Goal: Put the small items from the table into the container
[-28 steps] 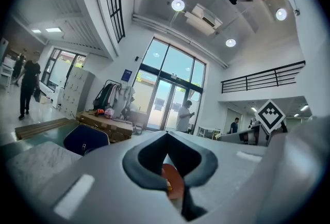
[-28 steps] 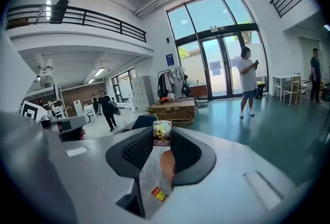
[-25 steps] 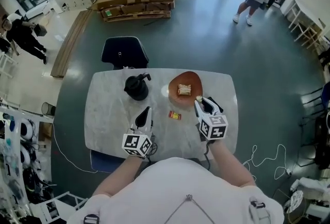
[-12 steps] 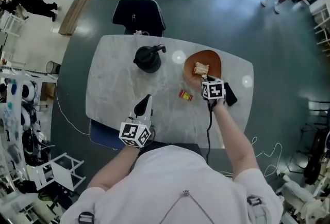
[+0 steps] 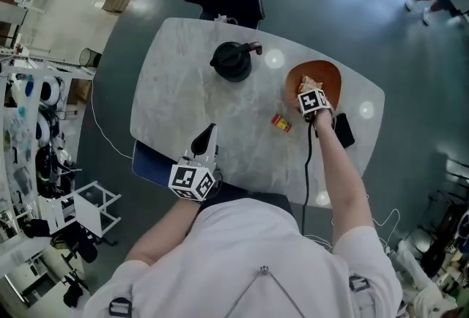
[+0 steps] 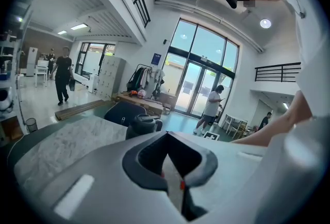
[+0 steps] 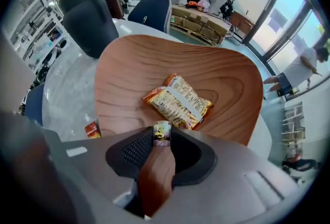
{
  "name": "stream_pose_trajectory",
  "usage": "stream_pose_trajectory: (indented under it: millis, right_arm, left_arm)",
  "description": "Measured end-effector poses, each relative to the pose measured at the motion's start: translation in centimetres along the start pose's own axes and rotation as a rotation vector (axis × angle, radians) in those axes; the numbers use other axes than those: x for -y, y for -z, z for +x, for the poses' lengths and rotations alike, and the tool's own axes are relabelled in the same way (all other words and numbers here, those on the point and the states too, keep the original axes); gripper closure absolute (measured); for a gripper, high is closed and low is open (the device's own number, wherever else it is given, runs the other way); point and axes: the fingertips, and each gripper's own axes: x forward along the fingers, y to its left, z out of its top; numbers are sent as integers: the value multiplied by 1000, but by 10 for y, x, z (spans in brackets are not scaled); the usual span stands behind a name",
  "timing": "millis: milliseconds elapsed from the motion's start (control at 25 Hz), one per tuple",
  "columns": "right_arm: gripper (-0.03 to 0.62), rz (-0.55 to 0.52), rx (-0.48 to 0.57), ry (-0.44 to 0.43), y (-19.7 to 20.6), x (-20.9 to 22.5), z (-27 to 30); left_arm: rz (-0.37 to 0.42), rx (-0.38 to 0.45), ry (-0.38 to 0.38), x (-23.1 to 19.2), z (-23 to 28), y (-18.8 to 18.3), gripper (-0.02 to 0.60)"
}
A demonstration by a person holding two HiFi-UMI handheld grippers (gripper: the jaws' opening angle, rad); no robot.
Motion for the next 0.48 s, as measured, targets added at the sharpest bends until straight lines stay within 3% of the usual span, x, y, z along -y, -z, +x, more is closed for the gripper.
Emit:
stream_pose_trajectory:
  millis: [280,480]
  right_arm:
    - [393,-24,7,43,2,4,14]
    - [399,91,219,72,-9,8,-47]
  left_arm:
    - [38,19,18,8,-3,-5,578]
    - [72,43,52,19,-21,-16,578]
